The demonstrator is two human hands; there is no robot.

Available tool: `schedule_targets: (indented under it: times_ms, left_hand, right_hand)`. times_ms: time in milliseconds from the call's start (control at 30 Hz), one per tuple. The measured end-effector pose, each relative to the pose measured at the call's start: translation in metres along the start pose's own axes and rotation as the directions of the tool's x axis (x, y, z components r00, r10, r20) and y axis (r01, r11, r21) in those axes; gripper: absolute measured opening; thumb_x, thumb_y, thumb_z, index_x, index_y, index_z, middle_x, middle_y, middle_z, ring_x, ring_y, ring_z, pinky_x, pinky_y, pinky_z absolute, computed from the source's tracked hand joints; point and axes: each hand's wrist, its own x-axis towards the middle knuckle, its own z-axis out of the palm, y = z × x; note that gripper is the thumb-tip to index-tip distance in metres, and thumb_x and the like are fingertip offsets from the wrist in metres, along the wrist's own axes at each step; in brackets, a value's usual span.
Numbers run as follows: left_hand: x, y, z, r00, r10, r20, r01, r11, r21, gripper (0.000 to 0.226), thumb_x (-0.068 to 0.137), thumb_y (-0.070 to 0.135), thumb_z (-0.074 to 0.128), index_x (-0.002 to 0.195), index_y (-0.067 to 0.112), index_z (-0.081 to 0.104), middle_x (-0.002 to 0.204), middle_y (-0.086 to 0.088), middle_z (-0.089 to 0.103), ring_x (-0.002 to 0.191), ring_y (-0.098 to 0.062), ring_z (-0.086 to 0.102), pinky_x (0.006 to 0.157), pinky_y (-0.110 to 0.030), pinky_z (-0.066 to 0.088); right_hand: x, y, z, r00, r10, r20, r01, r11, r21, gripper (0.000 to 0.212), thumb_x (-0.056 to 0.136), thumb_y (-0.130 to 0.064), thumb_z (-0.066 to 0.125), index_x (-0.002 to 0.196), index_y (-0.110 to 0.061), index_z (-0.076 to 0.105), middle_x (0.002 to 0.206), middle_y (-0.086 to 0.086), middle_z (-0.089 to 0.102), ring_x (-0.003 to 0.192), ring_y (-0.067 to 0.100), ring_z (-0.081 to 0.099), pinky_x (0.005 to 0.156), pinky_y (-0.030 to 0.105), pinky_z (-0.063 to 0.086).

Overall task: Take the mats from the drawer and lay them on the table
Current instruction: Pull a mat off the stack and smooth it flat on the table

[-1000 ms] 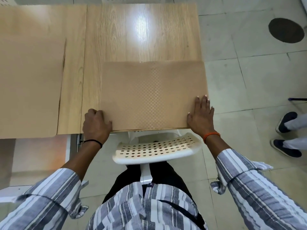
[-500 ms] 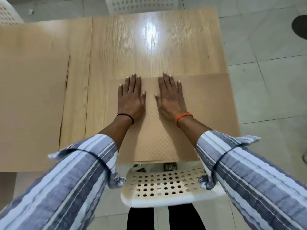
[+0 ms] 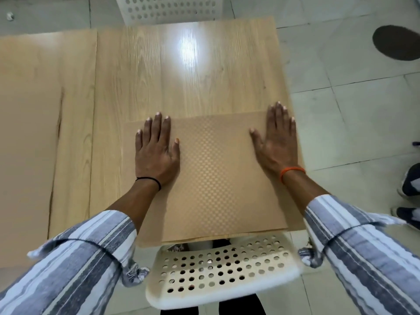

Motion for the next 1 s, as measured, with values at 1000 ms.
schedule_targets:
  times_ms: [1000]
  left_hand:
    - [-0.132,0.194,0.047,0.957,0.253,0.142,-0.241,0.965,-0.099,0.055,0.1,0.029,0.03,0.153,0.016,0.024,0.162,-0.003,0.016,0.15,-0.022,0.009,0.121,-0.046,0.006]
  right_hand:
    - [-0.144,0.021,0.001,0.999,0.031,-0.03,-0.033,0.995,-0.098,0.064,0.102,-0.037,0.02,0.156,-0.003,0.014,0.165,0.015,0.009,0.153,0.026,0.007,0.124,0.044,0.01]
